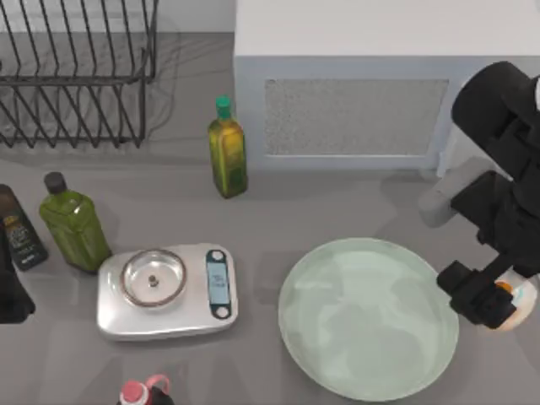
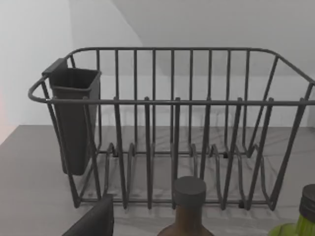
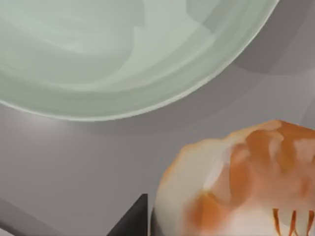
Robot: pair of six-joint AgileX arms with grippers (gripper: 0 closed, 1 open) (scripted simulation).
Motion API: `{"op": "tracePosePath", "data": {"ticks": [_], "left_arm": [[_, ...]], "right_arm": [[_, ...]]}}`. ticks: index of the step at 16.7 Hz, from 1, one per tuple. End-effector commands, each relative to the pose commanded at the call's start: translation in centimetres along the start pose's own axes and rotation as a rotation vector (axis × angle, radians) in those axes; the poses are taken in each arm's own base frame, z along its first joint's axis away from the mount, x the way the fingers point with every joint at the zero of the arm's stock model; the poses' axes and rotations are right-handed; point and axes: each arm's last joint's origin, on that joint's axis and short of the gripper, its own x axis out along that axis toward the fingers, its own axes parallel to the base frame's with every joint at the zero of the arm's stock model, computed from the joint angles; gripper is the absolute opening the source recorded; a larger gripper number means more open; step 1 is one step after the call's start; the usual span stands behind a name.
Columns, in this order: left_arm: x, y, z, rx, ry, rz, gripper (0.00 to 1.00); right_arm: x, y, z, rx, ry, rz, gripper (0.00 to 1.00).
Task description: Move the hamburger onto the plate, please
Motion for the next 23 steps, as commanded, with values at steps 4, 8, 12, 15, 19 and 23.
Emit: {"op": "tracePosePath", "data": {"ticks": [4, 8, 12, 15, 19, 23], "left_arm": [[0.0, 0.0, 0.0, 0.0, 0.0, 0.0, 1.0], [0.0, 0.0, 0.0, 0.0, 0.0, 0.0, 1.0], [0.0, 0.0, 0.0, 0.0, 0.0, 0.0, 1.0], [0.0, 0.0, 0.0, 0.0, 0.0, 0.0, 1.0], [0.0, 0.0, 0.0, 0.0, 0.0, 0.0, 1.0], [0.0, 0.0, 0.0, 0.0, 0.0, 0.0, 1.0]], "right_arm": [[1.2, 3.6, 3.7, 0.268, 0.035, -0.002, 0.0], [1.8, 5.9, 6.3, 0.487, 0.015, -0.003, 0.0], [1.7, 6.5, 7.8, 0.646, -0.036, 0.008, 0.0], [1.6, 6.4, 8.0, 0.675, -0.047, 0.012, 0.0], [1.6, 6.3, 7.9, 0.678, -0.045, 0.012, 0.0], [4.2, 6.4, 8.2, 0.678, -0.05, 0.013, 0.0]]}}
